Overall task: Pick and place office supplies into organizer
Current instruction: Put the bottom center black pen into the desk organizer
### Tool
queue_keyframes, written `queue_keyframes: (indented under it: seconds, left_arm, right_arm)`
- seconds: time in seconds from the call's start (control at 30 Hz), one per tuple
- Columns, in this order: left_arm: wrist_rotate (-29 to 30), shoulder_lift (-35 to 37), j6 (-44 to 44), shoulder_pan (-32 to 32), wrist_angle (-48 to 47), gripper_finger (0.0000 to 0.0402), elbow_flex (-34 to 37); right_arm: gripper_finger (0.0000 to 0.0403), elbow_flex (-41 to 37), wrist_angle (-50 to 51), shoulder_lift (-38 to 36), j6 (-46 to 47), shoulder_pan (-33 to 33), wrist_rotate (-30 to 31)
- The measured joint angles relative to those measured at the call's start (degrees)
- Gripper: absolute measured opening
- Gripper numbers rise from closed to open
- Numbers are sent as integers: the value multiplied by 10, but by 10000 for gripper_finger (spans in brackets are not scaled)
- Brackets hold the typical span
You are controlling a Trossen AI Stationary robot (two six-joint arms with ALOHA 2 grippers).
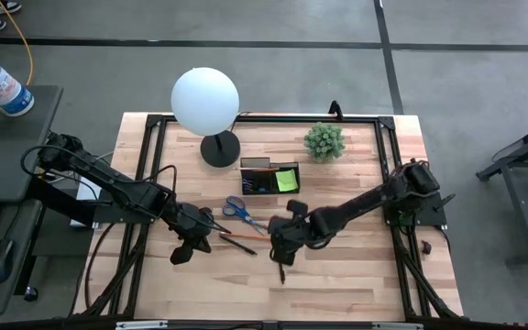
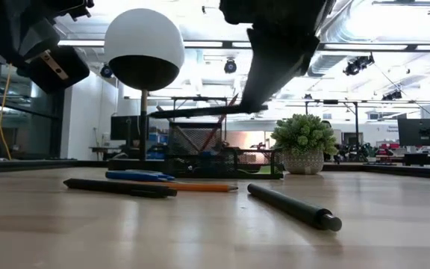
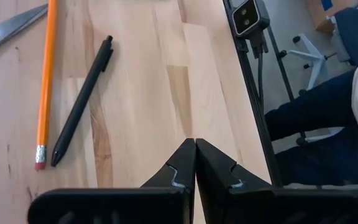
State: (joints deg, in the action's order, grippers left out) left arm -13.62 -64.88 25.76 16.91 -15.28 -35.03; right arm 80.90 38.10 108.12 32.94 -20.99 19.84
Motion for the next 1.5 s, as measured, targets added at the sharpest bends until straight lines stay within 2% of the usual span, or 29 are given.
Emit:
queue_keyframes:
  seconds: [0.17, 0.37, 0.57, 0.73, 0.87, 1.03, 1.2, 1.27, 1.33, 1.5]
  left_arm:
    - [-5, 0, 0, 0, 0, 1, 0]
    - [-5, 0, 0, 0, 0, 1, 0]
    - [-4, 0, 0, 0, 1, 1, 0]
    - [-3, 0, 0, 0, 1, 1, 0]
    - [2, 0, 0, 0, 1, 1, 0]
    - [3, 0, 0, 0, 1, 1, 0]
    - [3, 0, 0, 0, 1, 1, 0]
    - [3, 0, 0, 0, 1, 1, 0]
    - [3, 0, -3, 0, 1, 1, 0]
    - [3, 0, -13, 0, 1, 1, 0]
  right_arm:
    - [10, 0, 56, -44, -10, 41, 37]
    - [10, 4, 71, -90, -55, 112, 32]
    - [10, 108, 189, -85, -171, 169, 45]
    - [10, 239, 286, -43, -293, 211, 79]
    - [10, 340, 359, 19, -382, 238, 93]
    - [10, 439, 461, 109, -466, 258, 131]
    - [10, 528, 515, 184, -554, 263, 145]
    - [10, 540, 511, 202, -603, 260, 158]
    - [10, 520, 512, 201, -658, 256, 165]
    - [10, 507, 510, 200, -681, 245, 190]
